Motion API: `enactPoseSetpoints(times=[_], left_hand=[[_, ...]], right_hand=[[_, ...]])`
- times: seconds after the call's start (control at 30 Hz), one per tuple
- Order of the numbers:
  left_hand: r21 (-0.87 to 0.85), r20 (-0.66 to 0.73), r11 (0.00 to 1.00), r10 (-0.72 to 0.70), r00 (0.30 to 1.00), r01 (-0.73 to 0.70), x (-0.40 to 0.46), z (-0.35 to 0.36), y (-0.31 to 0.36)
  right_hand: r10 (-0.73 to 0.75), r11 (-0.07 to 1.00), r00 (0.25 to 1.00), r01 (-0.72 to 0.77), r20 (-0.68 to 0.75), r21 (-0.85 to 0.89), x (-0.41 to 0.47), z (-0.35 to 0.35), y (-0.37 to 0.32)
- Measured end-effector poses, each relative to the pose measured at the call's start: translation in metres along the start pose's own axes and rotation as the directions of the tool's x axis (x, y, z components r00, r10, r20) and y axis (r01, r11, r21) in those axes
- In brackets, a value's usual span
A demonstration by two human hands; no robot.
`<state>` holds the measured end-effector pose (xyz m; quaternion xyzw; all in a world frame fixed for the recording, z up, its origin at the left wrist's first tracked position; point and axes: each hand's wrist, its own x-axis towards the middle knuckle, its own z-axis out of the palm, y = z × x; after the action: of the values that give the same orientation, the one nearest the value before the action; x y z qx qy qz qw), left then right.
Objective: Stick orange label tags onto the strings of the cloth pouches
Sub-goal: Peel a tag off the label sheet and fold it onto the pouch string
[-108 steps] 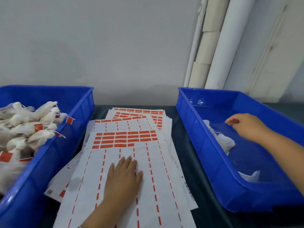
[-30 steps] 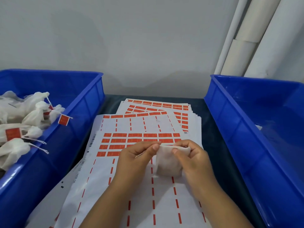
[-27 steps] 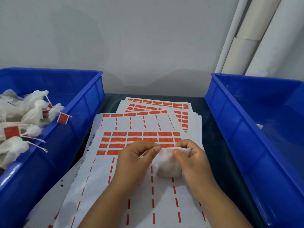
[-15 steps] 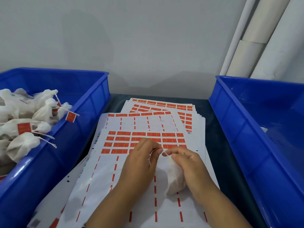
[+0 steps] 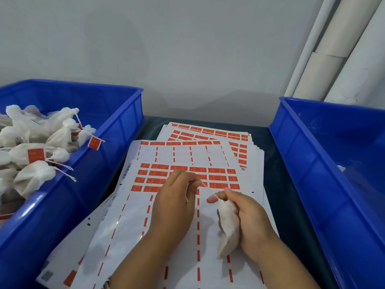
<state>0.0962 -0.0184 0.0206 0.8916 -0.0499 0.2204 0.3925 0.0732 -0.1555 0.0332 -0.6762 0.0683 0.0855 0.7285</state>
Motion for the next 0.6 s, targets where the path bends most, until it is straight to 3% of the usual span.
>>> enactPoseSetpoints(times=[0.17,0.3,0.6], left_hand=[[-0.010,-0.072,1.000,-0.030,0.997,0.029,-0.0003,-0.0005,-0.0019],[-0.021,-0.086,0.999,-0.044,0.995,0.042,0.0000,0.0004,-0.0031],[-0.074,-0.134,0.996,-0.065,0.989,0.056,0.0004,-0.0030,-0.0029]], right_hand=[[-0.047,0.999,0.998,0.047,0.039,0.000,-0.0011,0.0048,0.0001],[-0.086,0.992,0.996,0.087,0.017,-0.096,0.0010,0.0051,0.0039],[-0.082,0.984,0.996,0.086,0.030,-0.155,-0.0015,0.0084,0.0029]])
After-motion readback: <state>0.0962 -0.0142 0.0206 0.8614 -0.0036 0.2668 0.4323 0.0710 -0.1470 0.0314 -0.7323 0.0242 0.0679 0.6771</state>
